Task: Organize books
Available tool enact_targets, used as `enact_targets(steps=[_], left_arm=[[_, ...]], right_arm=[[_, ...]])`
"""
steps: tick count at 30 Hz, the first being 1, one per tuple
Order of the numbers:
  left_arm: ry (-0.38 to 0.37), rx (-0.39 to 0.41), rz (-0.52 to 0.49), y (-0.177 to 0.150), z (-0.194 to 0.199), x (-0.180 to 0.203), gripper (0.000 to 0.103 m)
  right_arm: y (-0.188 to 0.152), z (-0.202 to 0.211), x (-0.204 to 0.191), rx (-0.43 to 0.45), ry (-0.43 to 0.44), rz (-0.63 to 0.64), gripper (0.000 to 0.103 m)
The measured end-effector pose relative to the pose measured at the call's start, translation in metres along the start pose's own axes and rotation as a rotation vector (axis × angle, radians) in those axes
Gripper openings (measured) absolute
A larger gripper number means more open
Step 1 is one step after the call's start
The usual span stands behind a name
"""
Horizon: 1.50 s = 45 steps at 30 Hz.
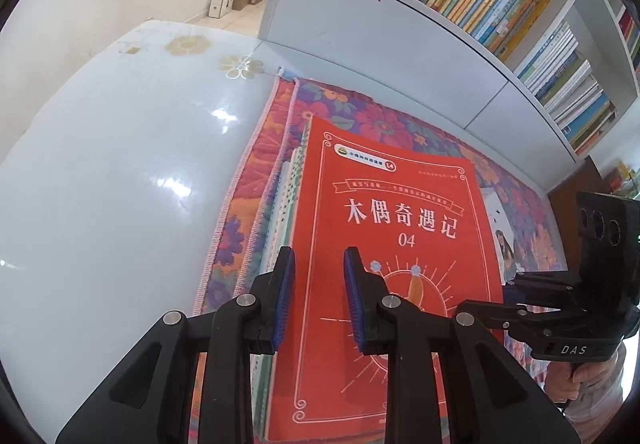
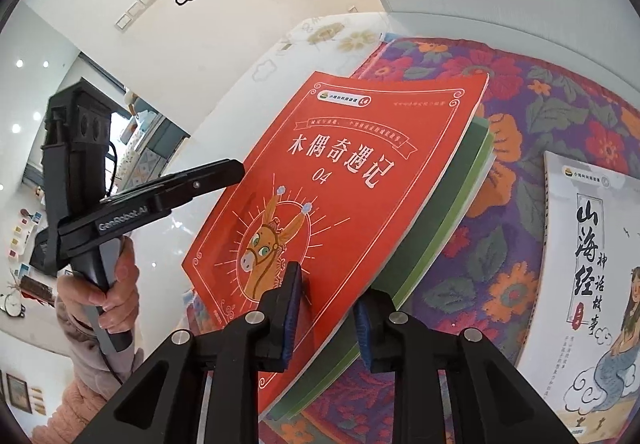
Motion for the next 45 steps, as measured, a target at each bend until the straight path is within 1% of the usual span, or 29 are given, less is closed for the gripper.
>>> enact_targets(steps=[3,5,9,15,18,21,22,23,25,30,34,36,38,41,42,45], left_arm=[[0.006,0.001,0.008,-0.001,0.001,0.001,0.023],[0.007,-0.004,0.011,-0.003,0.001,0.001,0.024],[0.056,0.002,-0.008,-0.007,0.005,0.004,0.024],[0.096,0.018,-0.021,-0.009,0.019,0.012,0.024],[0.107,0.028,-0.025,-0.009,0.026,0.017,0.024],[0.107,0.041,-0.008,-0.007,0.031,0.019,0.024],[0.102,0.042,-0.002,-0.006,0.031,0.020,0.024],[0.099,0.044,0.007,-0.006,0.032,0.020,0.024],[0.101,0.051,0.026,-0.007,0.036,0.017,0.024],[0.129,0.070,0.037,-0.014,0.049,0.010,0.024],[0.155,0.073,0.049,-0.016,0.053,0.003,0.024],[0.153,0.069,0.054,-0.017,0.054,0.001,0.024],[0.155,0.067,0.052,-0.018,0.056,0.000,0.024],[0.152,0.069,0.056,-0.019,0.057,-0.001,0.024],[0.148,0.068,0.054,-0.020,0.058,-0.001,0.024],[0.156,0.066,0.041,-0.021,0.058,0.001,0.024]], right_arm=[[0.002,-0.003,0.000,-0.005,-0.003,-0.001,0.024],[0.002,-0.005,-0.003,-0.008,-0.020,0.022,0.025],[0.003,-0.006,-0.006,-0.013,-0.033,0.028,0.028],[0.003,-0.006,-0.003,-0.051,-0.040,-0.035,0.029],[0.000,-0.001,-0.002,-0.076,-0.064,-0.049,0.030],[-0.003,0.002,0.001,-0.078,-0.052,-0.057,0.030],[-0.003,0.001,0.000,-0.076,-0.054,-0.050,0.031],[-0.002,0.001,0.001,-0.068,-0.060,-0.051,0.033],[0.001,-0.003,-0.002,-0.066,-0.070,-0.041,0.034],[0.009,-0.011,-0.008,-0.102,-0.099,-0.001,0.034],[0.014,-0.012,-0.006,-0.119,-0.107,-0.010,0.034],[0.017,-0.015,-0.010,-0.140,-0.133,0.021,0.035],[0.018,-0.017,-0.013,-0.167,-0.163,0.026,0.040],[0.020,-0.018,-0.020,-0.201,-0.225,0.055,0.042],[0.021,-0.019,-0.023,-0.214,-0.259,0.074,0.043],[0.021,-0.020,-0.025,-0.237,-0.302,0.086,0.044]])
Point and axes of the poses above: each gripper's, at about its wrist camera, not at the fingertips, and z roughly against the way its jaws point, x to its right, y to its top, the point moved 2 cm from there along -z, roughly the way its jaws point, and after that the axes turned 1 degree about x, right-handed, at the moved point
